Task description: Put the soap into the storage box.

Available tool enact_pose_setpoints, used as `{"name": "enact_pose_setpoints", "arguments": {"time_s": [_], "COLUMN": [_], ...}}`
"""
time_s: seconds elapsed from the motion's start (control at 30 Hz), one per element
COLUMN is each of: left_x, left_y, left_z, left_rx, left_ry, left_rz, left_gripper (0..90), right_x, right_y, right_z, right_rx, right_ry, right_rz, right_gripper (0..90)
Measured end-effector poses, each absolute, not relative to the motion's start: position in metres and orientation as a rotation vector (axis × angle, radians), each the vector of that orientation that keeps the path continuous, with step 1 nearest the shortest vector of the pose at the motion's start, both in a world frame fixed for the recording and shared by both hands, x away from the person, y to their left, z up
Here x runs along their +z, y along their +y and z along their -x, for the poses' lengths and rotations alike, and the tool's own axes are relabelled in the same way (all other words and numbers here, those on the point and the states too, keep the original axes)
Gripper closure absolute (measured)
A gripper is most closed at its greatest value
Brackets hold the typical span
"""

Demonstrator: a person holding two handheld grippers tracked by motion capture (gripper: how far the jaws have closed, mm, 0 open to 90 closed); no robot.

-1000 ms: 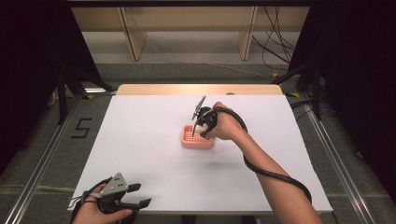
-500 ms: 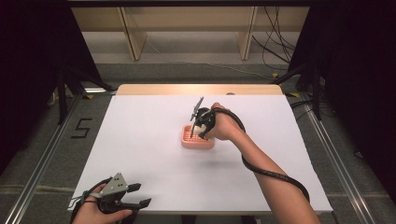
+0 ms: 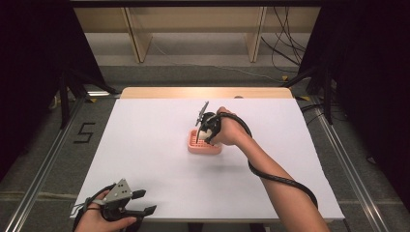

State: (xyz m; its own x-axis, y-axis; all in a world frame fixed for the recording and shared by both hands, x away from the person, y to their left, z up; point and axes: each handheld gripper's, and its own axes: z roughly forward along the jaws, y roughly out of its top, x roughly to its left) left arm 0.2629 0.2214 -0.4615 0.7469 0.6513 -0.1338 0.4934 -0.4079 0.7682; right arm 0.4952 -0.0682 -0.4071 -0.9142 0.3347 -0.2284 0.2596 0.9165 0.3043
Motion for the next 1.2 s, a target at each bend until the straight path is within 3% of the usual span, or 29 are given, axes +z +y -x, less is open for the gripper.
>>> {"name": "enact_pose_setpoints", "arguments": {"time_s": [0.83,1.2], "left_x": [-0.462,-0.462], "left_y": [0.221,0.223], "left_z": [-0.263,-0.265], "left_rx": [0.244,0.269], "left_ry": [0.841,0.831], "left_rz": [-2.095,-2.099], "left_gripper": [33.7,33.7], "right_x": [-0.416,-0.407], "right_y": [-0.063,-0.093], "right_z": [-0.502,-0.473], "right_rx": [0.495,0.673], "right_ry": [2.775,2.686], "right_rz": [-0.512,-0.660], "right_gripper": [50.3,54.4]}}
